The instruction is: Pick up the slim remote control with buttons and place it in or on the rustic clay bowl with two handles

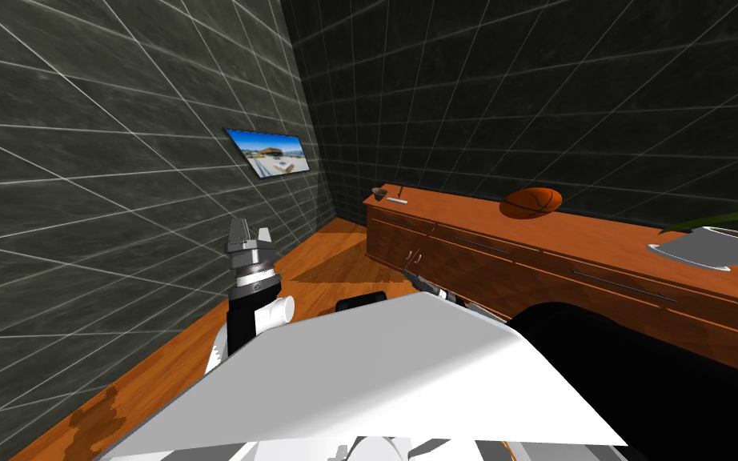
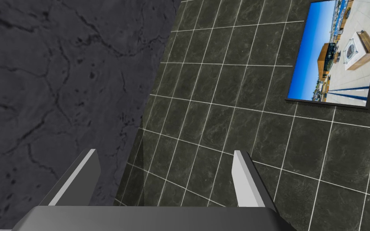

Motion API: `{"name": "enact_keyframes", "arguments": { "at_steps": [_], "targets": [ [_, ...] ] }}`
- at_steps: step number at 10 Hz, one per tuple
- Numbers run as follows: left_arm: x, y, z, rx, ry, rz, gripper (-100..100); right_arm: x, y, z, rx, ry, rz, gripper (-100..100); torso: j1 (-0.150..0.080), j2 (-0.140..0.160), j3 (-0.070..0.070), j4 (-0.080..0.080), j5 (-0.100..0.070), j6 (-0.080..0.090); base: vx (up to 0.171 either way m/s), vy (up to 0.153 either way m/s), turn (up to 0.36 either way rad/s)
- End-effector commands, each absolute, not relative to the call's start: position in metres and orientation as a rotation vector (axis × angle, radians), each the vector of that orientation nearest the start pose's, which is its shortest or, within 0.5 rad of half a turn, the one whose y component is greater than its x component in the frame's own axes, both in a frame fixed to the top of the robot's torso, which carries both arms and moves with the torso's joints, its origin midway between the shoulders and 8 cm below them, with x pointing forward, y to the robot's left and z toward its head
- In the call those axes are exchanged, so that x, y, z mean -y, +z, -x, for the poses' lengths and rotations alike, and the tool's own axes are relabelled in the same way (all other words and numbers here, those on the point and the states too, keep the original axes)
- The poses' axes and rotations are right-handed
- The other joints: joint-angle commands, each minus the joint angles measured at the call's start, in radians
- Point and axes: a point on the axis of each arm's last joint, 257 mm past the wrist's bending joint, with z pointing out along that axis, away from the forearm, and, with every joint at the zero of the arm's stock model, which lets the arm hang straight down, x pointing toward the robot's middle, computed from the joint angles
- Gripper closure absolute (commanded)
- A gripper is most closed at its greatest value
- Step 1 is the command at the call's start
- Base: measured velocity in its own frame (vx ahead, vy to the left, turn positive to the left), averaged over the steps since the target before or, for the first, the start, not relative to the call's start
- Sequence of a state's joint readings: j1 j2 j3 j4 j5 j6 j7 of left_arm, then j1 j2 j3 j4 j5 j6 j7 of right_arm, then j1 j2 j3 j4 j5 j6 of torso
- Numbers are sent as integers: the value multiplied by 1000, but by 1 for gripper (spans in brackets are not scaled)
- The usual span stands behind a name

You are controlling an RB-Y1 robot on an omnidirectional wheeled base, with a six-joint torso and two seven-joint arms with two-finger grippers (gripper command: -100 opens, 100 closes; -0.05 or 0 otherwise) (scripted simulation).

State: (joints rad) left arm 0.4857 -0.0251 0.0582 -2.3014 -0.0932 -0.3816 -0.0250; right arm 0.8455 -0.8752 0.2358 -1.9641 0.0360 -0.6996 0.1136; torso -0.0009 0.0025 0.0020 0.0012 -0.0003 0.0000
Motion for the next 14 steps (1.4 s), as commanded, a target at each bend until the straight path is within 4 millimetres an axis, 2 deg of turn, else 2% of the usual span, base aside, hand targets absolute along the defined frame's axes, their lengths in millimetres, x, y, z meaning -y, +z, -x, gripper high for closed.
{"name": "enact_keyframes", "arguments": {
  "at_steps": [1,3,4,6,7,9,10,12,13,14],
  "targets": [
    [-295,16,-358,-701,-1141,674,0,246,-258,-220,-1812,1184,-323,-100,0,0,0,0,0,0,-83,19,89],
    [-295,16,-358,-701,-1141,674,0,250,-260,-217,-1857,1177,-277,-100,0,1,1,0,0,0,-60,8,24],
    [-295,16,-358,-701,-1141,674,0,261,-273,-207,-1907,1160,-269,-100,0,0,0,0,0,0,-68,31,99],
    [-295,16,-358,-701,-1141,674,0,266,-275,-203,-1952,1151,-222,-100,2,1,0,0,0,0,-58,18,19],
    [-295,16,-358,-701,-1141,674,0,279,-286,-194,-2002,1130,-208,-100,0,-1,0,0,0,0,-82,32,96],
    [-295,16,-358,-701,-1141,674,0,285,-287,-191,-2045,1119,-160,-100,1,1,0,0,0,0,-54,17,25],
    [-295,16,-358,-701,-1141,674,0,300,-296,-184,-2090,1093,-145,-100,0,-1,-1,0,0,0,-52,32,117],
    [-295,16,-358,-701,-1141,674,0,307,-296,-182,-2134,1079,-93,-100,2,-1,0,0,0,0,-40,23,15],
    [-295,16,-357,-701,-1141,674,0,324,-303,-176,-2176,1048,-74,-100,1,-2,-1,0,0,0,-35,35,111],
    [-295,16,-358,-701,-1141,674,0,327,-303,-175,-2194,1041,-51,-100,2,-2,-1,0,0,0,-39,35,59]
  ]
}}
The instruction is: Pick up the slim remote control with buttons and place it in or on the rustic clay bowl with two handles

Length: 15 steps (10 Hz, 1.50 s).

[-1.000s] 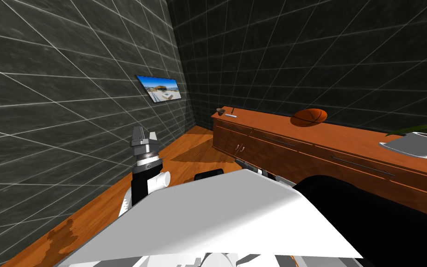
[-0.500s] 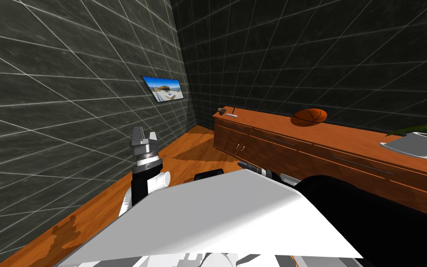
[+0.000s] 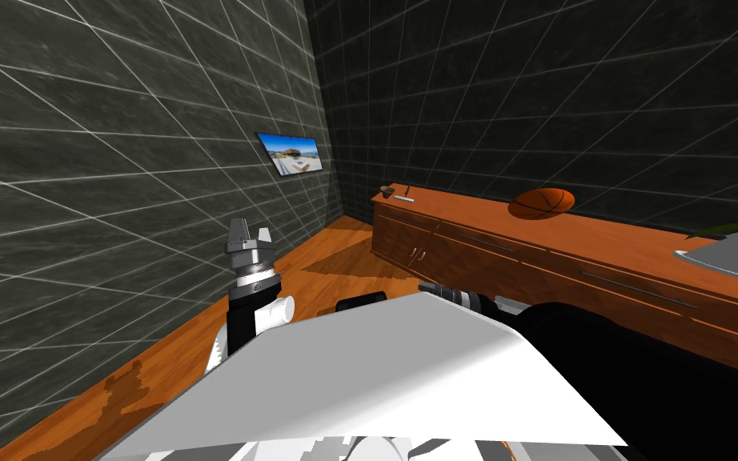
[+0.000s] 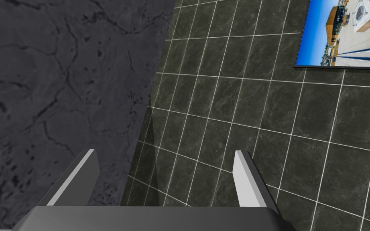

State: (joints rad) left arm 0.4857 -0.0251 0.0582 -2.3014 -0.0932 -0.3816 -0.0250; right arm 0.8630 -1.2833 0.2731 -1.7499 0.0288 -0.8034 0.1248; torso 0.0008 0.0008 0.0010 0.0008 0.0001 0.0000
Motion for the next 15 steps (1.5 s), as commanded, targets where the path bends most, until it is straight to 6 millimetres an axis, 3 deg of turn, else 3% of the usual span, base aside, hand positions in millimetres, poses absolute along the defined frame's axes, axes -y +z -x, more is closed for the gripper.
{"name": "enact_keyframes", "arguments": {
  "at_steps": [1,2,3,5,6,8,9,11,12,14,15],
  "targets": [
    [-295,16,-358,-701,-1141,674,0,330,-302,-175,-2214,1033,-25,-100,0,0,0,0,0,0,-19,21,-10],
    [-295,16,-357,-701,-1141,674,0,332,-302,-175,-2221,1031,-17,-100,0,-1,0,0,0,0,-3,8,-8],
    [-295,16,-357,-701,-1141,674,0,351,-306,-171,-2265,992,13,-100,-1,-2,-1,0,0,0,-13,35,120],
    [-295,16,-357,-701,-1141,674,0,358,-304,-171,-2302,976,63,-100,0,-2,-1,0,0,0,-15,30,30],
    [-295,16,-357,-701,-1141,674,0,378,-306,-169,-2339,934,92,-100,0,-2,-1,0,0,0,-1,45,111],
    [-295,16,-357,-701,-1141,674,0,385,-303,-170,-2376,914,147,-100,0,-3,-2,-1,0,0,-2,28,29],
    [-295,16,-357,-701,-1141,674,0,405,-303,-170,-2406,869,174,-100,-1,-2,-1,-1,0,0,13,40,112],
    [-295,16,-357,-701,-1141,674,0,412,-299,-172,-2438,848,227,-100,1,-4,-2,-1,0,0,17,30,40],
    [-295,16,-357,-701,-1141,674,0,432,-297,-175,-2466,799,258,-100,0,-4,-2,-1,0,0,41,44,125],
    [-295,16,-357,-701,-1141,674,0,440,-291,-179,-2503,769,326,-100,1,-6,-3,-1,0,0,33,29,33],
    [-295,16,-357,-701,-1141,674,0,459,-286,-183,-2525,716,359,-100,0,-5,-3,-1,0,0,59,31,147]
  ]
}}
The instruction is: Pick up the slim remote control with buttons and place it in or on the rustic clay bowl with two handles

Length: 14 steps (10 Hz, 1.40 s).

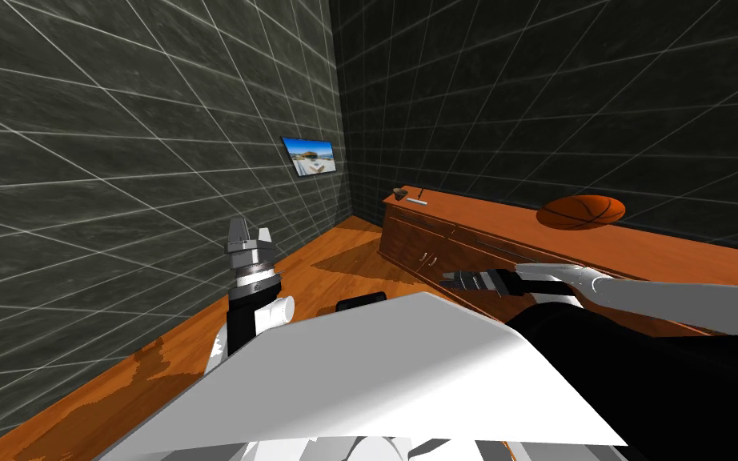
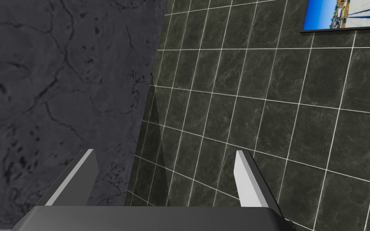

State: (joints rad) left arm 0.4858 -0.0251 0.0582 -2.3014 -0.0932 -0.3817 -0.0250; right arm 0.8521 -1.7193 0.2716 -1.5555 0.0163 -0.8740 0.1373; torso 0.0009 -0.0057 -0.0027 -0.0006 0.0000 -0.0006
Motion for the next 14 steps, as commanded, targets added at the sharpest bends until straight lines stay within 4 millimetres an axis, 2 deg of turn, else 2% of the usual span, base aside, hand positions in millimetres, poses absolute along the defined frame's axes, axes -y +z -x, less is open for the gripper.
{"name": "enact_keyframes", "arguments": {
  "at_steps": [1,2,3,5,6,9,10,12,13,14],
  "targets": [
    [-295,16,-357,-701,-1141,674,0,464,-282,-186,-2544,698,398,-100,0,0,0,0,0,0,68,26,73],
    [-295,16,-357,-701,-1141,674,0,466,-280,-188,-2554,689,417,-100,0,-1,-1,0,0,1,35,10,-16],
    [-295,16,-357,-701,-1141,674,0,485,-273,-194,-2575,631,456,-100,-1,1,0,0,0,1,78,12,91],
    [-295,16,-357,-701,-1141,674,0,490,-266,-199,-2597,604,508,-100,-1,-2,-1,-1,0,1,66,15,58],
    [-295,16,-357,-701,-1141,674,0,508,-258,-206,-2615,545,547,-100,-1,0,0,0,0,1,110,15,112],
    [-295,16,-357,-701,-1141,674,0,512,-251,-212,-2633,518,597,-100,-1,0,0,0,-1,1,54,3,24],
    [-295,16,-357,-701,-1141,674,0,528,-242,-219,-2648,460,633,-100,-1,2,1,0,-1,1,88,7,139],
    [-295,16,-357,-701,-1141,674,0,532,-234,-225,-2663,433,681,-100,-2,-3,-2,-1,-1,1,97,-15,34],
    [-295,16,-357,-701,-1141,674,0,547,-222,-234,-2681,365,733,-100,-2,-1,-1,-1,-1,1,139,-24,103],
    [-295,16,-357,-701,-1141,674,0,548,-218,-238,-2688,349,760,-100,-3,-5,-3,-1,-1,0,153,-28,82]
  ]
}}
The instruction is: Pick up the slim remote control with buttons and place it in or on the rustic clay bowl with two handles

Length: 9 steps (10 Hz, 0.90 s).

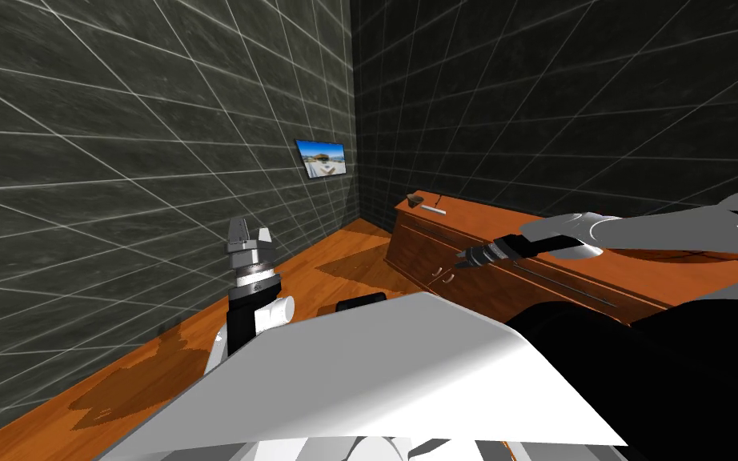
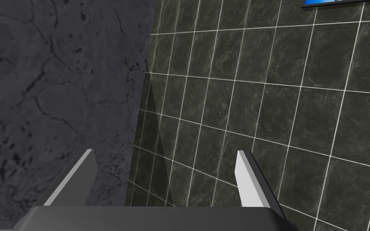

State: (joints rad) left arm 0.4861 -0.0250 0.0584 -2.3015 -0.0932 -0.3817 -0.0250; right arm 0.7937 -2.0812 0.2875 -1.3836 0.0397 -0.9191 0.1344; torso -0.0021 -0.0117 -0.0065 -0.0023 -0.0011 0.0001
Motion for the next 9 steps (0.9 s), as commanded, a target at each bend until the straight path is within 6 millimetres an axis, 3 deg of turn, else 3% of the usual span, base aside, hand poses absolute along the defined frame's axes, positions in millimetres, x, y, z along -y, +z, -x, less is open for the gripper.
{"name": "enact_keyframes", "arguments": {
  "at_steps": [1,6,8,9],
  "targets": [
    [-295,16,-357,-701,-1141,674,0,562,-207,-246,-2702,289,800,-100,0,0,0,0,0,0,194,-49,132],
    [-295,16,-357,-702,-1141,674,0,584,-174,-270,-2742,129,955,-100,-2,-6,-3,-1,0,0,205,-77,84],
    [-295,16,-357,-701,-1141,674,0,592,-163,-277,-2757,72,1005,-100,-1,1,0,0,-1,1,104,-64,38],
    [-295,16,-357,-701,-1141,674,0,599,-155,-280,-2772,30,1039,-100,-3,1,1,0,-1,0,307,-124,177]
  ]
}}
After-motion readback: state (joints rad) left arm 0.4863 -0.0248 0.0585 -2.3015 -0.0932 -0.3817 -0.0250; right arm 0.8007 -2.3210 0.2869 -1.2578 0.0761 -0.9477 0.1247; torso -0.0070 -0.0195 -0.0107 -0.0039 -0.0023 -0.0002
